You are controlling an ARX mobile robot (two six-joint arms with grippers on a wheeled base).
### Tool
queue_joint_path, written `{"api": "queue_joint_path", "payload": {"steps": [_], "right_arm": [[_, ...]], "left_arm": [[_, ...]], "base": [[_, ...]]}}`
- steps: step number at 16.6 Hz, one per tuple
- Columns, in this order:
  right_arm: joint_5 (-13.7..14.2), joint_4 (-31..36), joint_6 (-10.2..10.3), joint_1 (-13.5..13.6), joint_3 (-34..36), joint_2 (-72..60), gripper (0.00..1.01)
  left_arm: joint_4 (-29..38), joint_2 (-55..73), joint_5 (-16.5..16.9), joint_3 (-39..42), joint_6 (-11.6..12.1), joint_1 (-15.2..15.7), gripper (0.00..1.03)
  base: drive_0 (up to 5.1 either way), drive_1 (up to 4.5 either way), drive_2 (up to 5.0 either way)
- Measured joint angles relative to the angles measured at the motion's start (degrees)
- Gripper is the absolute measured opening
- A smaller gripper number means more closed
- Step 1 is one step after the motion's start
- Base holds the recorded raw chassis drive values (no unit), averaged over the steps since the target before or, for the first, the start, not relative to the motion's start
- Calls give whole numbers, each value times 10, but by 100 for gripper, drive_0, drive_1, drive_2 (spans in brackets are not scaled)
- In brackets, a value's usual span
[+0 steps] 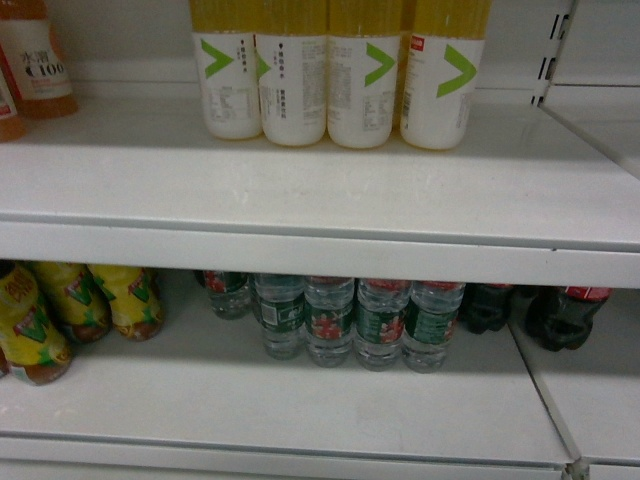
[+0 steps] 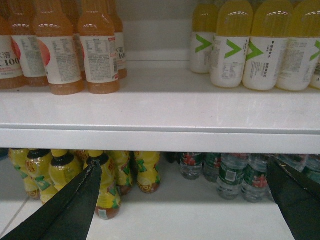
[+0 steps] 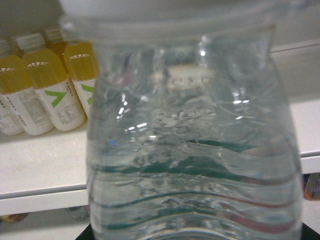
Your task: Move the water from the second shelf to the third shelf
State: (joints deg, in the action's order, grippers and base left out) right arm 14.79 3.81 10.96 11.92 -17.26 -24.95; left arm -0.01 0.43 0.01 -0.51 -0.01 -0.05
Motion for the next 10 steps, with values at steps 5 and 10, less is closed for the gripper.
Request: {"api": "queue_joint_path", "payload": {"steps": [5,10], "right_arm": [[0,-3,0,0,-1,0,44],[0,-4,0,0,-1,0,44]], "left_arm": [[-1,0,0,0,0,0,98],[-1,0,0,0,0,0,98]], "base": [[0,0,0],[0,0,0]]}}
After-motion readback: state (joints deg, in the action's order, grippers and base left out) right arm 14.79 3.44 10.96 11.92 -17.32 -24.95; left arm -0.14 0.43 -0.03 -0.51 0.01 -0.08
